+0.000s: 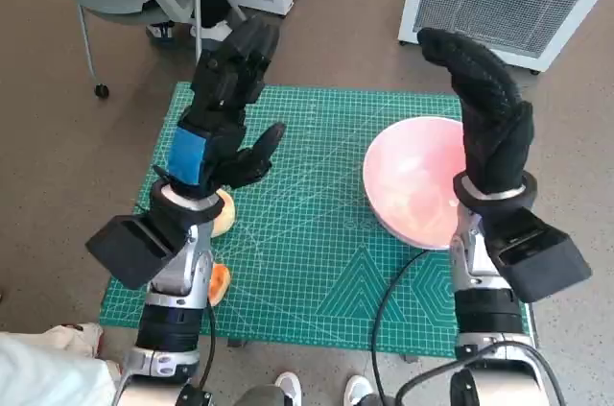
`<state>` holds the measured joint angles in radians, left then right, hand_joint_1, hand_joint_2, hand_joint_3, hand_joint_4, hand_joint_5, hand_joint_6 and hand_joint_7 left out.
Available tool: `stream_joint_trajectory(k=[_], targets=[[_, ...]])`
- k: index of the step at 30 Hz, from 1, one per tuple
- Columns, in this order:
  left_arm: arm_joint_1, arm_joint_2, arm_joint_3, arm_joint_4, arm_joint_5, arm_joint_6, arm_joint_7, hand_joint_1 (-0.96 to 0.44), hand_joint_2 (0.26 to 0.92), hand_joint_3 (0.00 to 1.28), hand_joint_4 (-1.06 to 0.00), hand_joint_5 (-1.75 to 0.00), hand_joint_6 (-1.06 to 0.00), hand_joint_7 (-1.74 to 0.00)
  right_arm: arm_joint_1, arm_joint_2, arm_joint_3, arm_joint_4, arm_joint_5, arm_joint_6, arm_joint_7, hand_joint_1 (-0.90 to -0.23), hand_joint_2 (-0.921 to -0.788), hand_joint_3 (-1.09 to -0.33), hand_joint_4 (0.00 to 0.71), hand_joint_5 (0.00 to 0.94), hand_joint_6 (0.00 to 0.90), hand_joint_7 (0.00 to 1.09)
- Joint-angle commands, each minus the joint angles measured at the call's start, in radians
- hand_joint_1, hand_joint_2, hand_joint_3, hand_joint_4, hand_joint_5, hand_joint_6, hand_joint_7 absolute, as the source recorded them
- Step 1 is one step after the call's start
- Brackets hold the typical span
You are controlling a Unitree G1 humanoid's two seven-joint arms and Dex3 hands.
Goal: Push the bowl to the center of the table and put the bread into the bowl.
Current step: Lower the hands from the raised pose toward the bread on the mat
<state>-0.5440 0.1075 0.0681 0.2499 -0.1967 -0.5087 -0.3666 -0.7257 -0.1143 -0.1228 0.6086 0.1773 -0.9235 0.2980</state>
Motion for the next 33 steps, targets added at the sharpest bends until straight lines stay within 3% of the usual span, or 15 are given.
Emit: stream_joint_trajectory(k=[1, 7, 13, 16, 20, 23, 30, 33], targets=[[0.011, 0.003, -0.004, -0.017, 0.006, 0.006, 0.008, -0.33, 0.921, 0.48, -0.15, 0.0, 0.0, -0.5, 0.027, -0.005, -0.006, 0.017, -0.004, 0.003, -0.006, -0.61, -0.921, -0.742, 0.386, 0.0, 0.2, 0.42], [0.017, 0.004, -0.005, -0.022, 0.004, 0.007, 0.009, -0.34, 0.921, 0.48, -0.15, 0.0, 0.0, -0.5, 0.034, -0.032, -0.026, 0.037, 0.018, -0.01, 0.012, -0.614, -0.921, -0.752, 0.381, 0.0, 0.189, 0.41], [0.027, 0.006, -0.002, -0.024, -0.003, 0.004, 0.007, -0.35, 0.921, 0.47, -0.15, 0.0, 0.0, -0.5, 0.043, -0.108, -0.092, 0.121, 0.063, -0.055, 0.041, -0.594, -0.921, -0.799, 0.338, 0.0, 0.169, 0.39], [0.031, 0.006, 0.0, -0.023, -0.006, 0.002, 0.006, -0.35, 0.921, 0.47, -0.15, 0.0, 0.0, -0.5, 0.052, -0.13, -0.132, 0.157, 0.046, -0.072, -0.007, -0.589, -0.921, -0.823, 0.329, 0.0, 0.163, 0.39], [0.036, 0.007, 0.004, -0.021, -0.011, -0.002, 0.004, -0.35, 0.921, 0.47, -0.15, 0.0, 0.0, -0.49, 0.068, -0.143, -0.178, 0.2, 0.018, -0.085, -0.085, -0.581, -0.921, -0.85, 0.335, 0.003, 0.096, 0.51], [0.04, 0.008, 0.007, -0.019, -0.014, -0.006, 0.002, -0.35, 0.921, 0.46, -0.15, 0.0, 0.0, -0.49, 0.078, -0.155, -0.205, 0.247, 0.0, -0.092, -0.138, -0.571, -0.921, -0.857, 0.343, 0.007, 0.082, 0.54], [0.044, 0.008, 0.013, -0.014, -0.019, -0.009, 0.002, -0.35, 0.921, 0.46, -0.15, 0.0, 0.0, -0.5, 0.078, -0.186, -0.252, 0.405, 0.011, -0.067, -0.199, -0.556, -0.921, -0.858, 0.35, 0.009, 0.073, 0.56], [0.044, 0.007, 0.015, -0.011, -0.019, -0.011, 0.003, -0.35, 0.921, 0.46, -0.15, 0.0, 0.0, -0.5, 0.075, -0.195, -0.265, 0.464, 0.022, -0.049, -0.205, -0.554, -0.921, -0.851, 0.354, 0.006, 0.108, 0.5]])
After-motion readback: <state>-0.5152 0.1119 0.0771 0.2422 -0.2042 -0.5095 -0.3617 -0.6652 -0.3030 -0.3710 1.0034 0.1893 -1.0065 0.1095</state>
